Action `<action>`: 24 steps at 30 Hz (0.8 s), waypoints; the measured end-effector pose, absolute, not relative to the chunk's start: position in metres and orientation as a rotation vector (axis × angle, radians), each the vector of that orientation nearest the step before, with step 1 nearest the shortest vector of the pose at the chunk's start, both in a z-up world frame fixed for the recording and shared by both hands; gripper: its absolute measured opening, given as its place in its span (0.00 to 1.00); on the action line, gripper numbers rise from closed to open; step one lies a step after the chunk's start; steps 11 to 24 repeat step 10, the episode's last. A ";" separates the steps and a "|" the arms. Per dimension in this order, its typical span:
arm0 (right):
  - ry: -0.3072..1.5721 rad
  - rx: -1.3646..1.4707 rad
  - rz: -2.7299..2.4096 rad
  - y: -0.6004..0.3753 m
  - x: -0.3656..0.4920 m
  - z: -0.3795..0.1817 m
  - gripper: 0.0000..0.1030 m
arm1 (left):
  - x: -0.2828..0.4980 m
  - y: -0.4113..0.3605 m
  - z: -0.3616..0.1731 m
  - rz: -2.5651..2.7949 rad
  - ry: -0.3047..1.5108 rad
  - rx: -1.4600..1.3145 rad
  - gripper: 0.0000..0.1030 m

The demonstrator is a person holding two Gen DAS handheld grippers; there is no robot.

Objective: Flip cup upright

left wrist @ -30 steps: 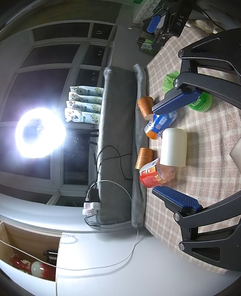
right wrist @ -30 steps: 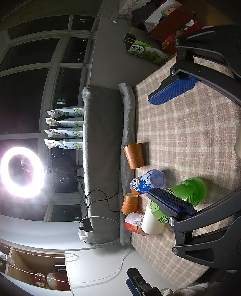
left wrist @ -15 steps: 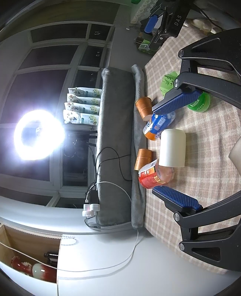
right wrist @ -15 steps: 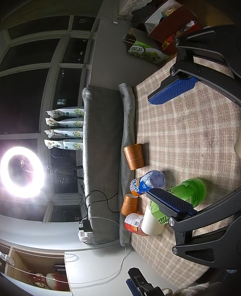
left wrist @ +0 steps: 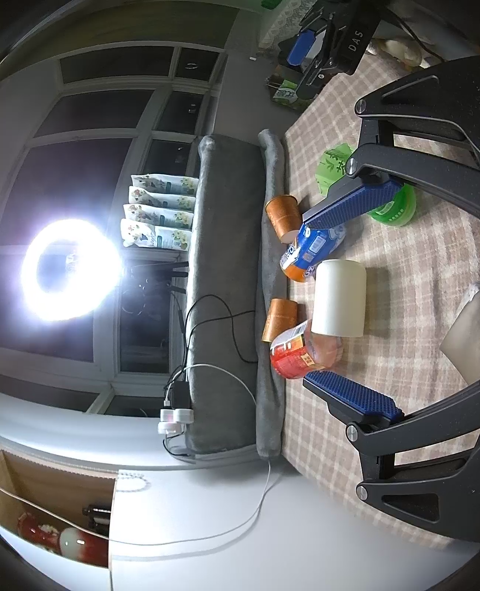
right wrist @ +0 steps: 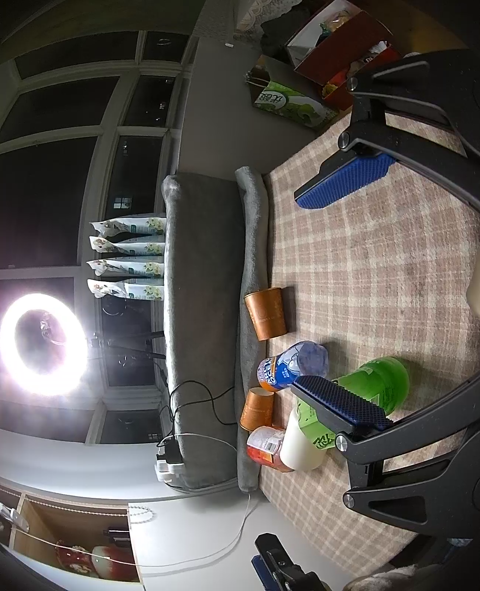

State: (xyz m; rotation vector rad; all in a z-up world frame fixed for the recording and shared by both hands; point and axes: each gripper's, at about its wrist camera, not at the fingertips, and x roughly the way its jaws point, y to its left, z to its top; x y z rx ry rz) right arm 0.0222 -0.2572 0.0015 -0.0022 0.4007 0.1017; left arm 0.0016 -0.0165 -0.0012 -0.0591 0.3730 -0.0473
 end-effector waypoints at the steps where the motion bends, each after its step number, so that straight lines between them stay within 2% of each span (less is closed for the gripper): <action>1: 0.401 -0.003 0.102 -0.258 0.022 0.001 0.91 | 0.002 -0.017 -0.001 -0.045 0.373 -0.059 0.77; 24: 0.402 -0.002 0.102 -0.258 0.022 0.001 0.91 | 0.003 -0.015 0.000 -0.041 0.363 -0.052 0.77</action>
